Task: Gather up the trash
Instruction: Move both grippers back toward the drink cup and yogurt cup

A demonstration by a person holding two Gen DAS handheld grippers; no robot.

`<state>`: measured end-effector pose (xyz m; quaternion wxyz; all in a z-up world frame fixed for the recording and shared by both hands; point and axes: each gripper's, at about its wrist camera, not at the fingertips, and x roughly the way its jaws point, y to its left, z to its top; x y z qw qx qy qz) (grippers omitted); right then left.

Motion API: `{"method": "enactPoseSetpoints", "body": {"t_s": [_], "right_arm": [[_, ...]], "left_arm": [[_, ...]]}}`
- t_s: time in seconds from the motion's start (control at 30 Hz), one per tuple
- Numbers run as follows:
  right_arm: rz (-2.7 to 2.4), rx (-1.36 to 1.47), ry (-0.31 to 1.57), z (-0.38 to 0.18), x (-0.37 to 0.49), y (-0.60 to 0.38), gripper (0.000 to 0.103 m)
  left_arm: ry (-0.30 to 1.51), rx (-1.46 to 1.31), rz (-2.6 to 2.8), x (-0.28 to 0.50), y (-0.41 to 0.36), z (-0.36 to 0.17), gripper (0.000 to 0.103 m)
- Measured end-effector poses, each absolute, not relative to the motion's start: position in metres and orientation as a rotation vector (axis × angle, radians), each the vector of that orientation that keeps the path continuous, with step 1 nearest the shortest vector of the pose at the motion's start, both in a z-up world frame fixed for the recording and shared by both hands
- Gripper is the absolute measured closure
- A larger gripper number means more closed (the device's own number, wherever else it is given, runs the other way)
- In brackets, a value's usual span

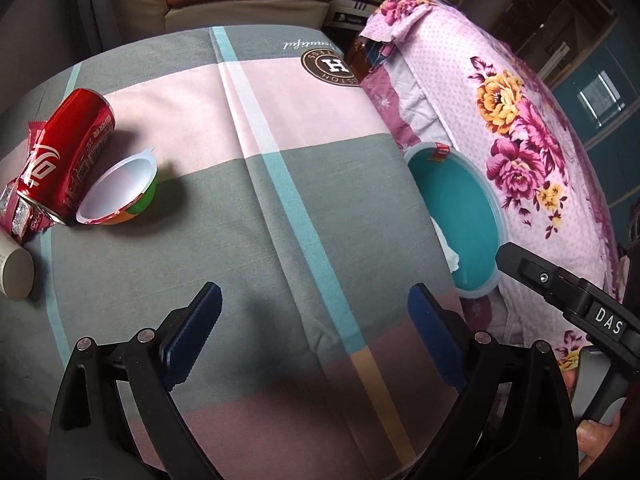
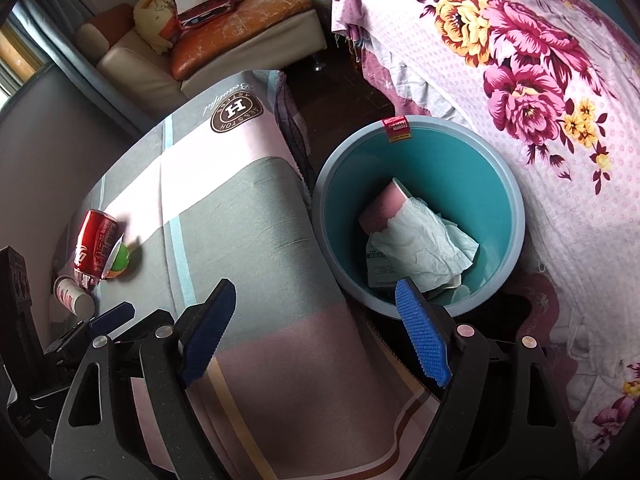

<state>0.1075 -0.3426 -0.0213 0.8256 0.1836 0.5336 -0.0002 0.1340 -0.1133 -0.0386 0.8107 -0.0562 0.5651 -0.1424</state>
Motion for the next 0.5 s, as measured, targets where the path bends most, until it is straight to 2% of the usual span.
{"method": "enactPoseSetpoints", "body": {"t_s": [0.5], "right_arm": [[0.121,0.233,1.160,0.001,0.119,-0.239,0.024]], "left_arm": [[1.142,-0.302,-0.140,0.126,0.010,-0.022,0.008]]}}
